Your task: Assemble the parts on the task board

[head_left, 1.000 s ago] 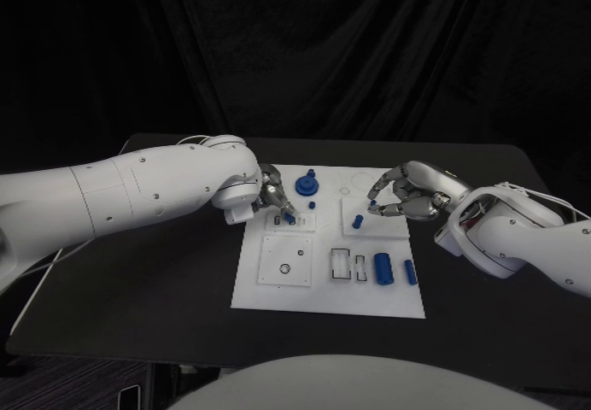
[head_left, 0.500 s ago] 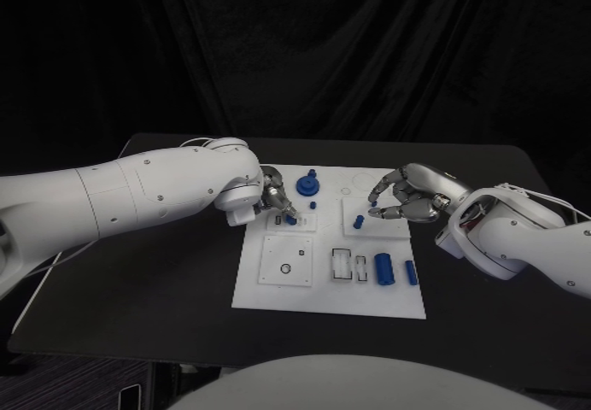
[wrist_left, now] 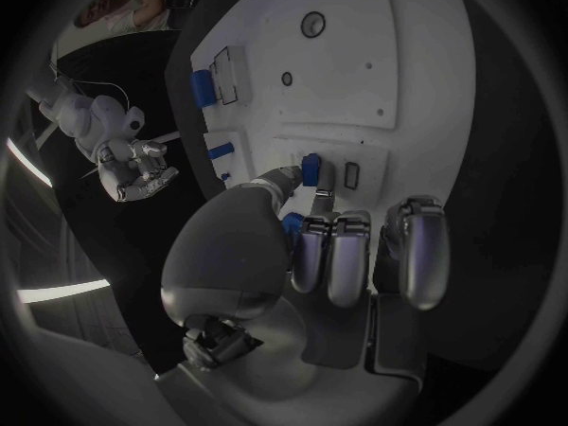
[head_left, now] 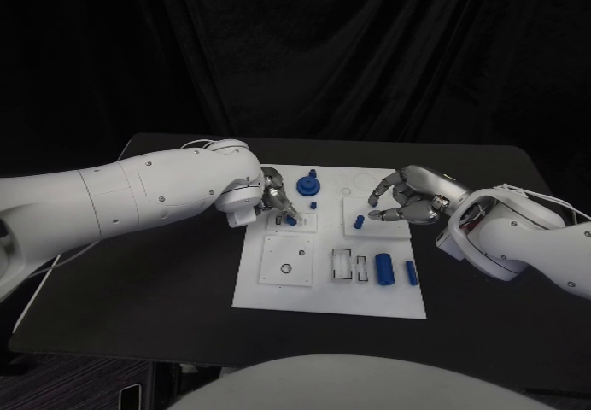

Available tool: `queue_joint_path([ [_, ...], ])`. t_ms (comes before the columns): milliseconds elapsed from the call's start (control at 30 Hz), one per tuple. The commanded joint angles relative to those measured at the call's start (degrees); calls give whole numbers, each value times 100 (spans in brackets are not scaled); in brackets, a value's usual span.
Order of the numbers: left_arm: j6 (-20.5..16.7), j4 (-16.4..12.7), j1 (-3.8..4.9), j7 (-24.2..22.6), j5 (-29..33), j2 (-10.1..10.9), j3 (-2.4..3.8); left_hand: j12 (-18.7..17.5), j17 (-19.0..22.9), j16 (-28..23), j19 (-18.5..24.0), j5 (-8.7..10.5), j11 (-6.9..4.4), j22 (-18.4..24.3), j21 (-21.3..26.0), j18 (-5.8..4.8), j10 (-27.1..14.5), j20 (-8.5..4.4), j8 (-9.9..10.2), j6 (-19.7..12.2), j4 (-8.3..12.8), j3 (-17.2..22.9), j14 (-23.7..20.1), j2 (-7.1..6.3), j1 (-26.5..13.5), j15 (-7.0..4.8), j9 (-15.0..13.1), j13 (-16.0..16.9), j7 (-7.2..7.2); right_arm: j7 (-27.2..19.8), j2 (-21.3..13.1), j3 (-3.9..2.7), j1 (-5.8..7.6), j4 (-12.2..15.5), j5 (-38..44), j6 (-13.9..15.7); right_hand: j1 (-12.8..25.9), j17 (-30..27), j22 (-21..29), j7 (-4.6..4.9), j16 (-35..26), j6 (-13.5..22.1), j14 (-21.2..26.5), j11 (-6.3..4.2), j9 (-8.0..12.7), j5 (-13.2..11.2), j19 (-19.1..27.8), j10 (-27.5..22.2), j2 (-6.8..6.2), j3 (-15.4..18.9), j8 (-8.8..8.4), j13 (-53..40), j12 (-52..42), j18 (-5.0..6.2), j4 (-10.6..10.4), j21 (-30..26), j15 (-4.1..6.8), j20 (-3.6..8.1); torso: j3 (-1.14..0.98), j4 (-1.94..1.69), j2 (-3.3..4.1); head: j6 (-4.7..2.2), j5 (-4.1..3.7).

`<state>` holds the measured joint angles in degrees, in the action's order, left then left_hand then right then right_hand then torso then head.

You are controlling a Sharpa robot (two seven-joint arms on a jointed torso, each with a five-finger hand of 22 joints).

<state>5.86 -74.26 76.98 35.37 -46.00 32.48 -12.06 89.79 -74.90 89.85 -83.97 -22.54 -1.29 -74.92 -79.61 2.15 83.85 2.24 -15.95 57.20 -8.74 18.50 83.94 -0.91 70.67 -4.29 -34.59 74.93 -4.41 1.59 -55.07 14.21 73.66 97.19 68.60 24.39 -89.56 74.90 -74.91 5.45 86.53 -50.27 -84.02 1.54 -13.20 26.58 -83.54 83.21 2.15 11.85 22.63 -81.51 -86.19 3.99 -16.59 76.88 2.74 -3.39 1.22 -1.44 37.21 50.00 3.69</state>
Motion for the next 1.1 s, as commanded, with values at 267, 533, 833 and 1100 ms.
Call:
queue_joint_path([
  [267,-114,-12,-31,-151,46,23,-1,21,-1510,15,-63,-69,-19,-1161,17,36,615,-22,1,129,9,50,606,107,12,-12,-17,1507,162,164,10,-2,0,-8,45,-155,2,810,-946,-3,-36,-32,-445,-77,29,-78,-9,76,77,43,-31,242,22,-50,-3,-50,36,20,2,-6,6,0,-10],
  [533,-171,-34,-34,-201,46,44,-1,21,-1510,15,-63,-102,-17,-1161,20,36,615,-20,-4,136,24,60,606,109,10,-11,-25,1507,161,182,16,-2,-1,-29,45,-191,5,799,-940,-3,-42,-29,-442,-77,35,-89,-3,74,78,47,-36,247,24,-46,-1,-65,36,20,0,-5,4,0,-28],
  [833,-218,-34,-38,-243,46,50,-1,21,-1510,15,-53,-121,-16,-1154,43,42,615,-19,-6,137,34,60,606,98,4,-10,-31,1507,160,178,33,-2,-2,-46,45,-226,6,792,-938,-2,-47,-25,-441,-76,42,-101,-1,70,76,53,-41,255,27,-45,1,-72,36,20,2,-5,-2,0,-43],
  [1100,-237,-52,-47,-284,46,42,-1,21,-1510,15,-30,-56,-2,-1139,96,52,615,-13,13,98,18,34,606,77,-66,0,-40,1507,144,197,46,-2,-2,-54,45,-297,14,785,-939,0,-51,-28,-439,-75,56,-130,-2,66,70,69,-47,264,31,-46,1,-74,35,20,-3,-2,-9,0,-44],
])
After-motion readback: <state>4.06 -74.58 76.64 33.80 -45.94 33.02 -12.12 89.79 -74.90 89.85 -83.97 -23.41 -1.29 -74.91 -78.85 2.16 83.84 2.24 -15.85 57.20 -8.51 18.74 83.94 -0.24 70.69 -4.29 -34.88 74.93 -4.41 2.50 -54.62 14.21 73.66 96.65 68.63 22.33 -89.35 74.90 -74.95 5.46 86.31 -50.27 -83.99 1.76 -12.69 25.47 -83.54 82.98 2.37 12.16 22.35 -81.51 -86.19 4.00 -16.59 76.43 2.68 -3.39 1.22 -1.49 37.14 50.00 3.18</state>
